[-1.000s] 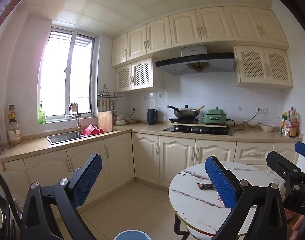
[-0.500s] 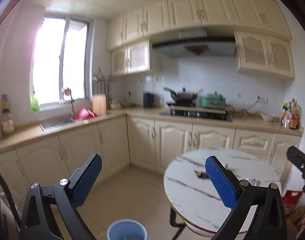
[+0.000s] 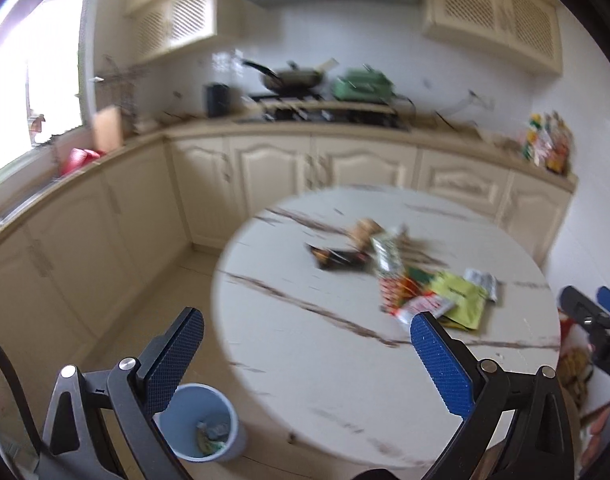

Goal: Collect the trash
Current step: 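Move both grippers back toward the table, then grasp the white-red wrapper with the left gripper while the right gripper grasps the green packet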

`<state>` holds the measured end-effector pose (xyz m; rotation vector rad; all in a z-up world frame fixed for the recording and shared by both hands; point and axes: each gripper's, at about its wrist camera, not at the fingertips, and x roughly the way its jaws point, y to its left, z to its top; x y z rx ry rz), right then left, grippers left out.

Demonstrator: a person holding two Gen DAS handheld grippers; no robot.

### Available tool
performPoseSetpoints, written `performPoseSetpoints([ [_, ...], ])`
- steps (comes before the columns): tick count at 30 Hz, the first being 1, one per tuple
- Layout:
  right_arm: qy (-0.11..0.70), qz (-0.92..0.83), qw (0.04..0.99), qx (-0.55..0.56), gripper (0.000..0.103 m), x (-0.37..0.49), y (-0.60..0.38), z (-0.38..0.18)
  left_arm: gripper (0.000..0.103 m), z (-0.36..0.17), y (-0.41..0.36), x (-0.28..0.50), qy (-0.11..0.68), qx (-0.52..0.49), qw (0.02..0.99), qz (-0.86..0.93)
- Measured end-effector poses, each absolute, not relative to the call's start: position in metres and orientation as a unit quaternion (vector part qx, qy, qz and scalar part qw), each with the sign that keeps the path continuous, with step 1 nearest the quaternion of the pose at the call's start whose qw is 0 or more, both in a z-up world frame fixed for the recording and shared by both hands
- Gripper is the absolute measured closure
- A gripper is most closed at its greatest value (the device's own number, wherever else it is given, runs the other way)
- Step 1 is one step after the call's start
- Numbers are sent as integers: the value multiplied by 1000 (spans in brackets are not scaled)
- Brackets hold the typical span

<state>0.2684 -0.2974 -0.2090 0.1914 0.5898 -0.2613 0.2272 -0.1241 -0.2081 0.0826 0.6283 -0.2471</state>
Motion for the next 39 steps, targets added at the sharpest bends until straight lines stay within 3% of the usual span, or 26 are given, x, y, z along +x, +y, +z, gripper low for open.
performPoseSetpoints([
  [13, 367, -133, 913, 115, 0, 323, -352, -280, 4, -250, -210, 325, 374, 103, 896, -215],
  [17, 375, -131, 910, 120, 0, 332, -360, -289, 26, -264, -223, 351, 401, 96, 881, -230],
  [21, 379, -129, 908, 122, 0, 338, -364, -295, 33, -273, -224, 375, 411, 82, 876, -240],
  [28, 380, -125, 908, 123, 0, 344, -366, -297, 72, -272, -216, 386, 411, 57, 867, -276],
  [39, 391, -87, 913, 78, 0, 362, -339, -299, 80, -260, -162, 365, 412, -2, 866, -285],
])
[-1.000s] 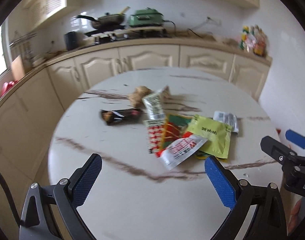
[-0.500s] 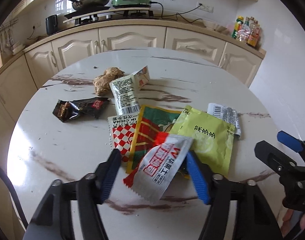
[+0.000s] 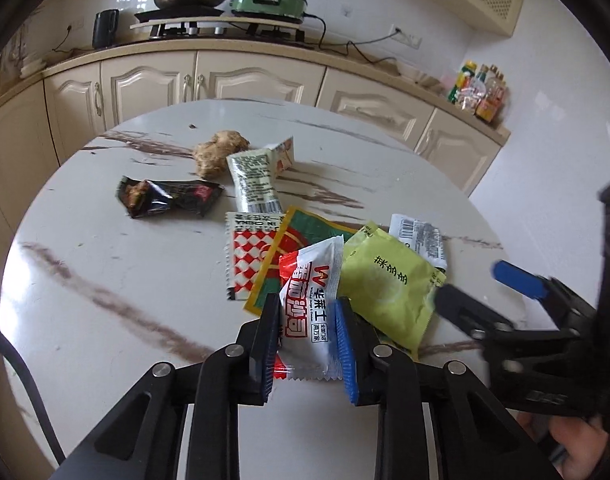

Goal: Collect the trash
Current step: 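Grasp the white-red wrapper with the left gripper while the right gripper grasps the green packet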

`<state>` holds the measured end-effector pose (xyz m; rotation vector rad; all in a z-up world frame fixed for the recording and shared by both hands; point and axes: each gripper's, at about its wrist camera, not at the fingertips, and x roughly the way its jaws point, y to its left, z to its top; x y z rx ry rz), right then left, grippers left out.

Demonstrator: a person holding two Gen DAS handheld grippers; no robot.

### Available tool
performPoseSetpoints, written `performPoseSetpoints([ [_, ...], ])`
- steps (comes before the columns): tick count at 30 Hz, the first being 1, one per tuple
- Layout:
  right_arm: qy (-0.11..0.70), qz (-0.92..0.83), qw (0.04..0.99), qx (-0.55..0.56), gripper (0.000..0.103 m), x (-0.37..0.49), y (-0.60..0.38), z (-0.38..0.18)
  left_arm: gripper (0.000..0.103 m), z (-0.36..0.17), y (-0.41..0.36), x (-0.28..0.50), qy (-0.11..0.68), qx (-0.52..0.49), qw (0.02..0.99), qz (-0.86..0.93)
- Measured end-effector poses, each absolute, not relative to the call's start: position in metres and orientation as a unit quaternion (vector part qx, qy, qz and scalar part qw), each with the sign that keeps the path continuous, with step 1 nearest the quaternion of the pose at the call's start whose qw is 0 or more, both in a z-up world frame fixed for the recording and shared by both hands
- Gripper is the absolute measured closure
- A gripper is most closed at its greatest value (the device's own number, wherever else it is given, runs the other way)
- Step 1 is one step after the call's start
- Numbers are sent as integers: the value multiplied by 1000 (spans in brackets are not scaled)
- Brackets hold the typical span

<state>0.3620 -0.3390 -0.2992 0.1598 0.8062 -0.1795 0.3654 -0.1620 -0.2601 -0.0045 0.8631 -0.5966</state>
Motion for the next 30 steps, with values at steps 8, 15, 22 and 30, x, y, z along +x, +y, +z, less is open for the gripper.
performPoseSetpoints([
  [8, 419, -6, 908, 8, 0, 402, -315, -310, 80, -238, -120, 332, 397, -6, 885, -244],
  [15, 443, 18, 896, -3, 22, 415, -312, -319, 80, -223, -97, 313, 395, -15, 889, -233],
  [22, 425, -1, 905, 17, 63, 405, -322, -315, 80, -221, -87, 299, 397, -22, 888, -233],
  [30, 405, -17, 914, 5, 86, 391, -317, -309, 80, -210, -70, 296, 394, -28, 889, -232],
])
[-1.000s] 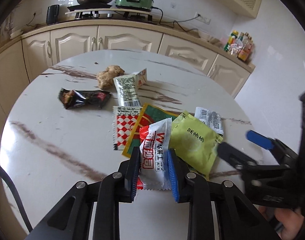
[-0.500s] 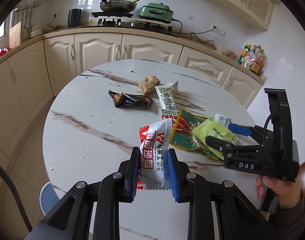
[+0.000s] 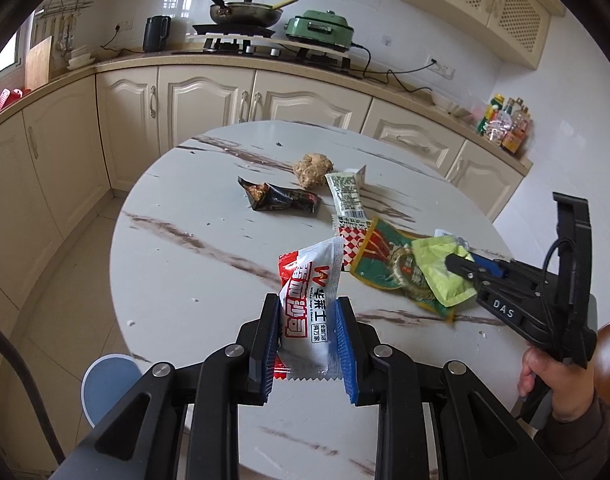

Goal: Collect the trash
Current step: 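Grasp the white-red wrapper with the left gripper while the right gripper grasps the green packet, then carry the white-red wrapper and green packet over the blue bin and open both grippers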

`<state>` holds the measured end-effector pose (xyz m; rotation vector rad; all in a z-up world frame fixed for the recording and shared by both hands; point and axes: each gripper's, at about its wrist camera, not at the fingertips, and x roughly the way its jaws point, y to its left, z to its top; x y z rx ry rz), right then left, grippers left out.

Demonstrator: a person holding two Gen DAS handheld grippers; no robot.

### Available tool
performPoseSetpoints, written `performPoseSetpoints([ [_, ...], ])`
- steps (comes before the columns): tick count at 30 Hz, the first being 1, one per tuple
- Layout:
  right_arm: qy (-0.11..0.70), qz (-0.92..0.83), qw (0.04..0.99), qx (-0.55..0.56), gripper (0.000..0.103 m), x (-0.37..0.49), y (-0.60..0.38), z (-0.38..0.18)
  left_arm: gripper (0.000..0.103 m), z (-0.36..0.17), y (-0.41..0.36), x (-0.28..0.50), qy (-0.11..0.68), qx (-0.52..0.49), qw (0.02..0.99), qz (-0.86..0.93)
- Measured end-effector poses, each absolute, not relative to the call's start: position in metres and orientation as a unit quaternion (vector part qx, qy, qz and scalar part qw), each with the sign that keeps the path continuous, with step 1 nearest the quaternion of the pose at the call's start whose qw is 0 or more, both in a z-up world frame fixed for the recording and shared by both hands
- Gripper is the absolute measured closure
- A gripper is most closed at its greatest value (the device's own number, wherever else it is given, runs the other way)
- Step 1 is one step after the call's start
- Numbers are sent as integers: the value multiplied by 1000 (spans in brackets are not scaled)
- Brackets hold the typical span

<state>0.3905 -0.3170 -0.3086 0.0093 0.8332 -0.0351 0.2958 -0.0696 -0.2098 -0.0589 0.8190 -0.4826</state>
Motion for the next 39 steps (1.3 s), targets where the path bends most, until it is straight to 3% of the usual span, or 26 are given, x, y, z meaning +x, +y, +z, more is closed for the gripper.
performPoseSetpoints([
  [5, 376, -35, 926, 10, 93, 378, -316, -288, 80, -197, -53, 289, 383, -43, 892, -235],
  [12, 317, -49, 947, 14, 94, 361, -296, -237, 80, -183, -16, 271, 361, -59, 902, -232],
  [23, 296, 136, 945, -34, 94, 393, -104, -217, 80, -193, 117, 247, 362, -95, 917, -137],
  [32, 361, 235, 898, -93, 93, 452, 66, -316, 80, -281, 227, 264, 450, -141, 882, -22],
  [39, 486, 231, 835, -112, 93, 508, 122, -465, 80, -375, 269, 299, 529, -182, 828, 19],
])
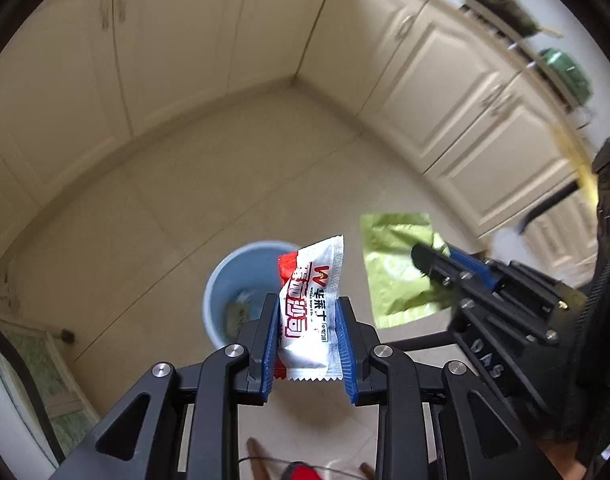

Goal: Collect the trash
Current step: 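Carry the white-red wrapper and green packet over the blue bin and open both grippers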

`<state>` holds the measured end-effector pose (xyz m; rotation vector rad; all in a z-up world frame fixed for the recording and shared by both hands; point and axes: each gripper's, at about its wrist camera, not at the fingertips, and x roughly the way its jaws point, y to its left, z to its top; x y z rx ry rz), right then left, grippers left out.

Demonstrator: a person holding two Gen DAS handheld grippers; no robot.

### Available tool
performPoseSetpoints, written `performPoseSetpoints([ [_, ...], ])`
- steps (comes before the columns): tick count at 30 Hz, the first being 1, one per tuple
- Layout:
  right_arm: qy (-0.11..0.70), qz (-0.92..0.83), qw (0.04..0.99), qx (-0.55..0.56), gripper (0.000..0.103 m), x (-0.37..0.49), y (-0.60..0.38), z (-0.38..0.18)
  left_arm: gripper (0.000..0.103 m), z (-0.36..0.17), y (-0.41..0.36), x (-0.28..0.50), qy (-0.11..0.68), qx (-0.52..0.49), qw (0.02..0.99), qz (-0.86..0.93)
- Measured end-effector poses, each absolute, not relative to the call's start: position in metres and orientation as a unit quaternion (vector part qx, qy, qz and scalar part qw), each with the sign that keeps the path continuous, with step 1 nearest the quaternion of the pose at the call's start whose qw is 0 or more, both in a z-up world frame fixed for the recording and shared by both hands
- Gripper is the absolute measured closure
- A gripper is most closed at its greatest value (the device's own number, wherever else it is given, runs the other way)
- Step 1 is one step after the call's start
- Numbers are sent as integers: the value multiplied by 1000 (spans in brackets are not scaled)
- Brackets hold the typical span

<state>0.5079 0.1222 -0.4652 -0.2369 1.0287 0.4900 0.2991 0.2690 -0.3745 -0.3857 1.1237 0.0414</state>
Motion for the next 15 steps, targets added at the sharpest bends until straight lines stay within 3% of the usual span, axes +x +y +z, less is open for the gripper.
performPoseSetpoints([
  [5, 559, 234, 791, -84, 92, 532, 135, -547, 80, -426, 279, 324, 574, -199, 794, 25],
  [7, 573, 235, 782, -73, 86, 541, 135, -568, 80, -443, 281, 332, 588, -202, 782, 31],
  [9, 589, 231, 772, -65, 74, 550, 136, -587, 79, -451, 283, 343, 595, -200, 778, 32],
  [11, 593, 233, 769, -55, 72, 553, 134, -597, 79, -459, 283, 353, 602, -203, 772, 29],
  [14, 587, 222, 776, -60, 53, 557, 130, -603, 79, -464, 284, 370, 608, -198, 768, 32],
  [15, 586, 222, 777, -56, 53, 560, 130, -603, 79, -465, 285, 378, 611, -199, 765, 29],
])
